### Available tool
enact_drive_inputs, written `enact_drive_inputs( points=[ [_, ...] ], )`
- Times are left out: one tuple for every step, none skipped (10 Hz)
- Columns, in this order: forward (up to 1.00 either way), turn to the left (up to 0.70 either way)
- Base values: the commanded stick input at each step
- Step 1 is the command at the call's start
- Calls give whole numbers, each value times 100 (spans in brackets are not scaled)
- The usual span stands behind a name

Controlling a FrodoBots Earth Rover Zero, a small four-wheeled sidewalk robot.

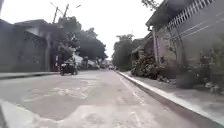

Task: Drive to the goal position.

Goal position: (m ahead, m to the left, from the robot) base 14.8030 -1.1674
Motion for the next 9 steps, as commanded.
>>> enact_drive_inputs(
  points=[
    [70,0],
    [70,0],
    [70,0],
    [70,-3],
    [70,-17],
    [70,-35],
    [70,-35],
    [70,-32],
    [70,-10]
  ],
)
